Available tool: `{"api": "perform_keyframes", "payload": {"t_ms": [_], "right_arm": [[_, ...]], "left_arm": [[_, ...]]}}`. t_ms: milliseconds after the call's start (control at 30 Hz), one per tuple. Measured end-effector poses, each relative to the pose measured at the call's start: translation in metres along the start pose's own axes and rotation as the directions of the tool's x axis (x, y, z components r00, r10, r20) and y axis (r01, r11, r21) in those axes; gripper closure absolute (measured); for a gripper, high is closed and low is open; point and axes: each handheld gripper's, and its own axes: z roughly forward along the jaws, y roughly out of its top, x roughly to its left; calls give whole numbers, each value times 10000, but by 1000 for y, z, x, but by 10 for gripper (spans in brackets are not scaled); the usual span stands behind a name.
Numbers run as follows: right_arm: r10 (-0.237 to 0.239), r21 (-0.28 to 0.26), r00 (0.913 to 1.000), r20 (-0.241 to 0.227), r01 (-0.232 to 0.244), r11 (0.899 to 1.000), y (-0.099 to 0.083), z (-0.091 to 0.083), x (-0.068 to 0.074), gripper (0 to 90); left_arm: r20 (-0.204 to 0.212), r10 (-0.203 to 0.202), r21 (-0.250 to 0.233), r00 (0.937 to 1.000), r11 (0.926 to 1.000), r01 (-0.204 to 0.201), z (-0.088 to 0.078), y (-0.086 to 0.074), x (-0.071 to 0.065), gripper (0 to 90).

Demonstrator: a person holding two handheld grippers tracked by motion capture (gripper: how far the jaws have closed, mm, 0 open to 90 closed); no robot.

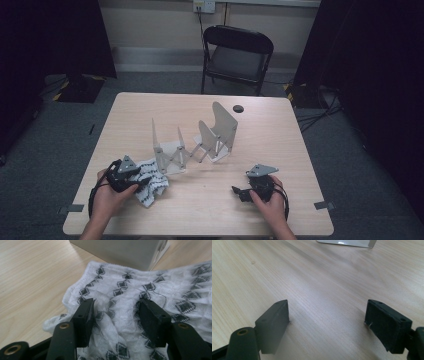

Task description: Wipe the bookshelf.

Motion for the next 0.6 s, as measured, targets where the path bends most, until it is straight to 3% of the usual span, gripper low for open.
{"api": "perform_keyframes", "payload": {"t_ms": [167,367,433,600], "right_arm": [[-3,0,10000,-15,3,10000,0,0,0,190],[-6,-2,10000,-12,6,10000,0,0,0,189],[-4,1,10000,-13,4,10000,0,0,0,190],[-6,0,10000,-12,6,10000,0,0,0,189]], "left_arm": [[140,-357,-540,9993,9979,364,-19,5,-5,449],[351,93,-794,9993,9968,-65,-28,12,-19,447],[249,349,-657,9991,9973,-332,-28,12,-23,442],[370,436,-67,9984,9990,-434,-17,0,-24,428]]}}
